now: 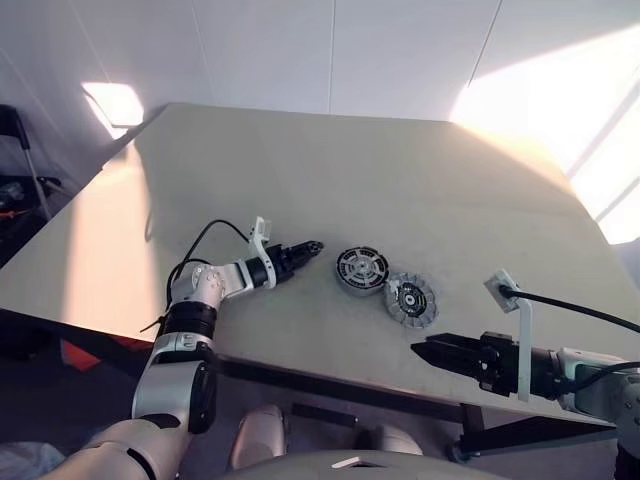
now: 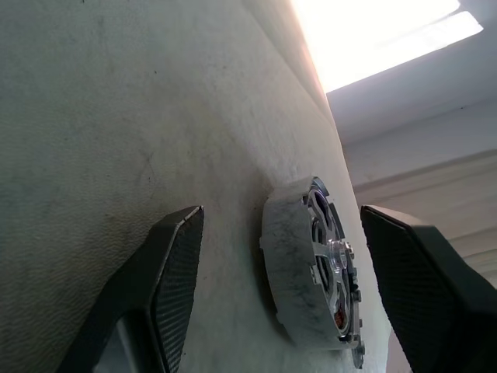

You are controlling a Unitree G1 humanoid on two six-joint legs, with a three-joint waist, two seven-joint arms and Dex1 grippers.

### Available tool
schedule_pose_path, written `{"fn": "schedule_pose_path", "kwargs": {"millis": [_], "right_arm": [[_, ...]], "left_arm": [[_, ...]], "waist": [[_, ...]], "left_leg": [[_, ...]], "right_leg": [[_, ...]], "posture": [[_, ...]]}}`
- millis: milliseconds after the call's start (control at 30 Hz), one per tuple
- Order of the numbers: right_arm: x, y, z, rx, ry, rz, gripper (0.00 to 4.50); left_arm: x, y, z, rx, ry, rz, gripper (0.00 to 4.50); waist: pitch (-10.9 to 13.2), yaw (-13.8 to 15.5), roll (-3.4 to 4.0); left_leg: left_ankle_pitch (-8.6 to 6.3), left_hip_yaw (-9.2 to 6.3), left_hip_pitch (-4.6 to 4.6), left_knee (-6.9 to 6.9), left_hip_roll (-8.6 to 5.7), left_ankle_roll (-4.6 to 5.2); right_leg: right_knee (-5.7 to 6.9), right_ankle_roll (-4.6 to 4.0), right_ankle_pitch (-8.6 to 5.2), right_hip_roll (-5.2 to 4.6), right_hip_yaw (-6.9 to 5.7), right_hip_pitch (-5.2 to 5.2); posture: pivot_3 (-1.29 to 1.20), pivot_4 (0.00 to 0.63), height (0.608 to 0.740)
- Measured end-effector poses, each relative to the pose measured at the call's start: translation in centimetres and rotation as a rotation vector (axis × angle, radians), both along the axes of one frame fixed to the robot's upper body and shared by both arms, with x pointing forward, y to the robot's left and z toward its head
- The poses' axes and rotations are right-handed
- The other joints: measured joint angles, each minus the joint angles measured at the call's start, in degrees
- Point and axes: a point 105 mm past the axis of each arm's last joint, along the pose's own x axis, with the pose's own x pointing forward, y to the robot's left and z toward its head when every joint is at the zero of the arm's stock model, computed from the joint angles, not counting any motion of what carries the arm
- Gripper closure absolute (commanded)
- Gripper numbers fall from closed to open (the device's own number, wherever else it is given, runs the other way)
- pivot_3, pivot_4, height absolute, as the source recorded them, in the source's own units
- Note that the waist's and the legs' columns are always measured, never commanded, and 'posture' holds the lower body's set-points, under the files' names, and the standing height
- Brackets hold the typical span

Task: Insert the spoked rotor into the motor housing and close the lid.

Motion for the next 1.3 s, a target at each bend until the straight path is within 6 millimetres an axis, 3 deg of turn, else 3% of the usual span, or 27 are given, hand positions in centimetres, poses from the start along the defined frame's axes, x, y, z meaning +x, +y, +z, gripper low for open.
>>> {"fn": "schedule_pose_path", "kwargs": {"millis": [100, 367, 700, 967, 1300], "right_arm": [[-0.2, -0.3, -1.4, -0.027, 0.07, -0.025, 0.77], [1.8, 0.8, -1.9, -0.026, 0.058, -0.044, 0.77], [4.8, 1.9, -1.9, -0.024, 0.027, -0.068, 0.77], [7.0, 1.7, -1.9, -0.041, -0.016, -0.104, 0.77], [9.4, 0.8, -1.7, -0.05, -0.017, -0.274, 0.77]], "left_arm": [[-0.2, 0.2, 0.1, 0.003, 0.002, -0.005, 1.03], [-0.2, 0.8, -0.2, 0.024, 0.01, 0.009, 1.03], [-0.2, 1.1, -0.3, 0.036, 0.009, 0.02, 1.03], [-0.3, 1.2, -0.4, 0.047, 0.004, 0.028, 1.03], [-0.4, 1.2, -0.3, 0.055, 0.001, 0.025, 1.03]], "waist": [[-0.01, -0.08, 0.0], [-0.27, -0.73, -0.42], [-0.3, -1.49, -0.53], [-0.3, -1.57, -0.54], [-0.31, -1.49, -0.55]], "left_leg": [[0.07, 0.0, 0.02, -0.15, -0.01, -0.12], [0.08, 0.01, 0.56, -0.52, 0.06, -0.14], [0.13, 0.01, 0.6, -0.51, 0.06, -0.22], [0.16, 0.01, 0.63, -0.49, 0.06, -0.27], [0.15, 0.01, 0.61, -0.54, 0.02, -0.26]], "right_leg": [[-0.08, 0.0, 0.0, 0.01, -0.01, -0.01], [-0.58, 0.0, 0.0, 0.09, -0.12, 0.49], [-0.6, 0.01, 0.01, 0.08, -0.11, 0.53], [-0.6, 0.01, 0.01, 0.07, -0.1, 0.52], [-0.6, 0.0, 0.01, 0.06, -0.09, 0.5]], "posture": [[0.0, 0.0, 0.74], [0.0, 0.0, 0.74], [0.0, 0.0, 0.74], [0.0, 0.0, 0.74], [0.0, 0.0, 0.74]]}}
